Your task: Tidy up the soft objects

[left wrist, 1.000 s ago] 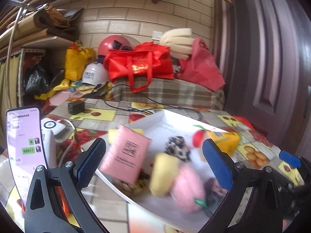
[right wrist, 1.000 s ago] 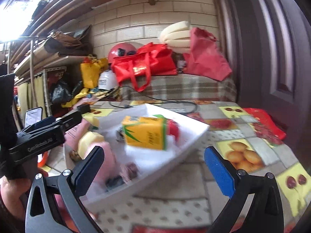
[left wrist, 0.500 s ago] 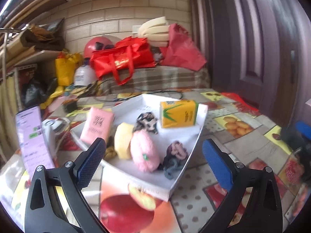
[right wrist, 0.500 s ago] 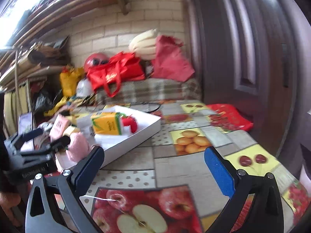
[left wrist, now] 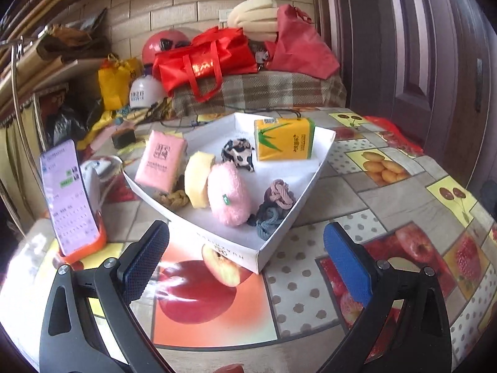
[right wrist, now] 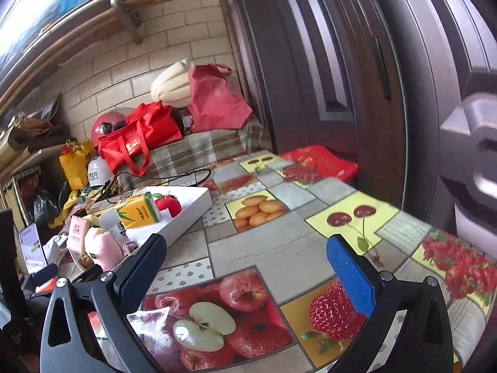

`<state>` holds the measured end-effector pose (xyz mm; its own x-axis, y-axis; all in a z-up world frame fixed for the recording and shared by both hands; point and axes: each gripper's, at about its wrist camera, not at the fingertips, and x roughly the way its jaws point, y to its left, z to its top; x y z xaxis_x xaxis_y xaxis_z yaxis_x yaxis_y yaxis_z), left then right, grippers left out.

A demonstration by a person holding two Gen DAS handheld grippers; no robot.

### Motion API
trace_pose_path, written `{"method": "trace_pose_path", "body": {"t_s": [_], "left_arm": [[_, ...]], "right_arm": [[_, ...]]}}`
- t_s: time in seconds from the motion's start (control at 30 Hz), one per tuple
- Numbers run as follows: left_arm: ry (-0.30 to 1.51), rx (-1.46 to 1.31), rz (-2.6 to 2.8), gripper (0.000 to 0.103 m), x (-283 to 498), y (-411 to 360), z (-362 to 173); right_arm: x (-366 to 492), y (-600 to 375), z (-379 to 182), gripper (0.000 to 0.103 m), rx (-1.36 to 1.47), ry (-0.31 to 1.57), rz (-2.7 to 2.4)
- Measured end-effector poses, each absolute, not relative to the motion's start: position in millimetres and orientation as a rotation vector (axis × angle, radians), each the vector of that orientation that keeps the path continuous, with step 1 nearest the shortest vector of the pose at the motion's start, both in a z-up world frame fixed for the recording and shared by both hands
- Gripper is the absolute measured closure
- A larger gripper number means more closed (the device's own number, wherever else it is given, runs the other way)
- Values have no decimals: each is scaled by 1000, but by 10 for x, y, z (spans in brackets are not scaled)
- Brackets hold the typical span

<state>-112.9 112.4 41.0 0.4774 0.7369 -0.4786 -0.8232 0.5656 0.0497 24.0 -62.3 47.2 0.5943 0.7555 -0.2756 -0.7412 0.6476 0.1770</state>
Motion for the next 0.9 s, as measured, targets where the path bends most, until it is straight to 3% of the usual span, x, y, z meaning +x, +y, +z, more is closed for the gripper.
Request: {"method": "trace_pose_path", "body": {"t_s": [0.9], "left_arm": [[418,-131,1110,2,-1329,1194,642]], "right_arm": [[271,-641,479,0,60,344,886]]}}
